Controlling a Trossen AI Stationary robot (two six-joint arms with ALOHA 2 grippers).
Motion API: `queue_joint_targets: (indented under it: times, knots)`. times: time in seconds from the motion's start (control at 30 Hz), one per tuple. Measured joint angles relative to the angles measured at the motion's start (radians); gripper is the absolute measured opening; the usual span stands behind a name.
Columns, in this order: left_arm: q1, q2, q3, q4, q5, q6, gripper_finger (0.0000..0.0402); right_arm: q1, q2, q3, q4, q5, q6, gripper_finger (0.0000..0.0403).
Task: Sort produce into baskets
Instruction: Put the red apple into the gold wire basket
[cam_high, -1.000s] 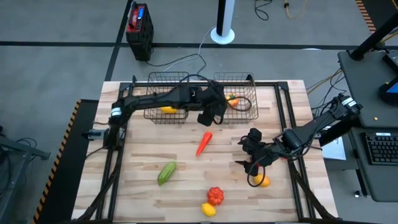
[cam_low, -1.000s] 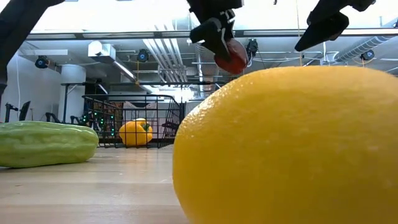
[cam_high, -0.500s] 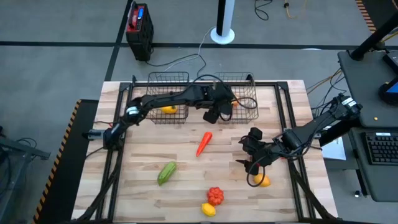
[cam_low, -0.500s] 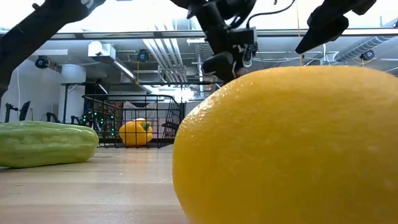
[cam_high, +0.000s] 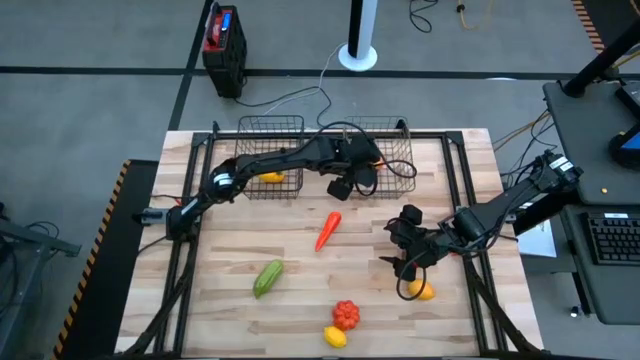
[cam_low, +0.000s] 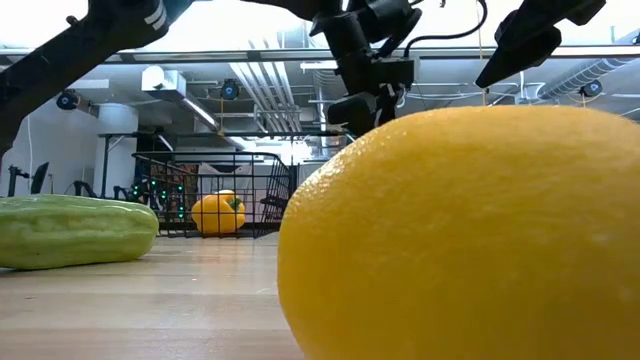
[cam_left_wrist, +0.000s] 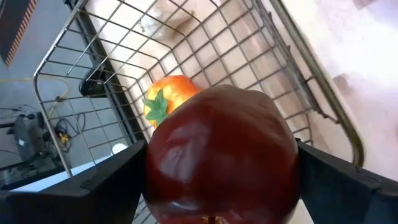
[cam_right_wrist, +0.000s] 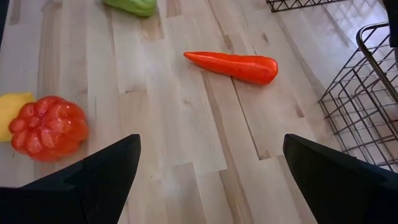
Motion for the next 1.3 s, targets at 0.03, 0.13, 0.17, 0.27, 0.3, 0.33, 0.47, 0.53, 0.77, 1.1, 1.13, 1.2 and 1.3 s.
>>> queue_joint_targets:
  times: [0.03,0.13,0.17,0.27,0.3,0.33,0.47,0.53,0.77,1.1,1.13,1.2,1.3]
  knots:
    - [0.000,0.000,0.000,0.000,0.000,-0.004,0.0339,0.000,0.000,0.000,0.000,0.000,0.000,0.0386]
    - [0.000,0.000,0.000,-0.002,0.010,-0.005,0.0339,0.000,0.000,0.000,0.000,0.000,0.002,0.0386]
    - [0.000,0.000,0.000,-0.005,0.011,-0.005,0.0339,0.000,0.000,0.000,0.000,0.000,0.003,0.0386]
    - [0.000,-0.001,0.000,-0.006,0.010,-0.011,0.0340,0.000,0.000,0.000,0.000,0.000,0.004,0.0386]
    - [0.000,-0.001,0.000,-0.006,0.011,-0.017,0.0342,0.000,0.000,0.000,0.000,0.000,0.005,0.0386]
    - [0.000,-0.001,0.000,-0.006,0.010,-0.021,0.0343,0.000,0.000,0.000,0.000,0.000,0.006,0.0386]
    - [0.000,-0.001,-0.001,-0.006,0.010,-0.024,0.0348,0.000,0.000,0.000,0.001,0.000,0.006,0.0386]
    - [0.000,-0.001,-0.001,-0.006,0.010,-0.024,0.0349,0.000,0.000,0.000,0.001,0.000,0.006,0.0386]
    - [-0.001,-0.002,-0.001,-0.006,0.011,-0.024,0.0350,0.000,0.000,0.000,0.001,0.001,0.006,0.0386]
    - [-0.021,-0.007,0.010,-0.014,0.014,-0.032,0.0350,-0.007,0.003,-0.024,-0.106,0.436,-0.077,0.0386]
    - [-0.024,-0.008,0.010,-0.020,0.014,-0.034,0.0349,-0.011,0.005,-0.036,-0.108,0.490,-0.088,0.0386]
    - [-0.031,-0.010,0.010,-0.038,0.014,-0.043,0.0347,-0.014,0.005,-0.057,-0.099,0.577,-0.115,0.0386]
    - [-0.043,-0.023,0.010,-0.036,0.014,-0.055,0.0347,-0.015,0.005,-0.074,-0.065,0.624,-0.166,0.0386]
